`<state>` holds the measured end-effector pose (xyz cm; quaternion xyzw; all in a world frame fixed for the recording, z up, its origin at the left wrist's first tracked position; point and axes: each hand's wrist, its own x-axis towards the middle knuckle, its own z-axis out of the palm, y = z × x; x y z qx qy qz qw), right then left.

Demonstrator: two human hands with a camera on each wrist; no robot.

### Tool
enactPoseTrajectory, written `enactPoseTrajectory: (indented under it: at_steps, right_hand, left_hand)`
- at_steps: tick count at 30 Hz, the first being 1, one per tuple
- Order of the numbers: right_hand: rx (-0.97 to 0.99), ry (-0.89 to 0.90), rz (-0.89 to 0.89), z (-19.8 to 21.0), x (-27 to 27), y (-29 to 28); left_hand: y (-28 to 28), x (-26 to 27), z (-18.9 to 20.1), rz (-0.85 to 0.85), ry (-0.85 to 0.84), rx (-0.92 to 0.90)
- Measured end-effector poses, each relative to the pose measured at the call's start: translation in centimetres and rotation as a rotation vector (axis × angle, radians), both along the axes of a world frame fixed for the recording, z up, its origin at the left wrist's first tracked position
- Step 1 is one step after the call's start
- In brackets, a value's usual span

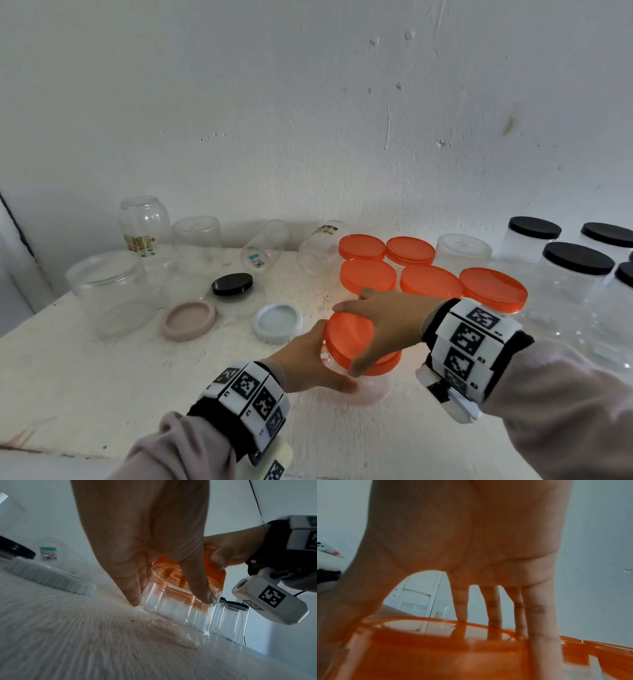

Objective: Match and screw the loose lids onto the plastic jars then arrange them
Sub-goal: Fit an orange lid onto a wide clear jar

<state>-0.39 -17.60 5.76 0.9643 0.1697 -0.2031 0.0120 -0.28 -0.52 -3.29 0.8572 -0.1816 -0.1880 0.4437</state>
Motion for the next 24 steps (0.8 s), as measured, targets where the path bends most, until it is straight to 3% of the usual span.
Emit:
enactPoseTrajectory:
  at_steps: [13, 21, 24]
  right_hand:
    - [0.085, -0.301, -0.164, -3.0, -2.5, 0.4]
    - [0.108, 0.032, -0.077, -0.6, -0.9, -0.3]
    - [0.068, 0.035, -0.078, -0.4, -0.5, -0.1]
  left_hand:
    - [-0.4, -0.3, 0.1, 0.045, -0.053, 0.043]
    - [-0.3, -0.2, 0.0, 0.03, -0.038, 0.021]
    - [-0.2, -0.1, -0.1, 0.026, -0.035, 0.015]
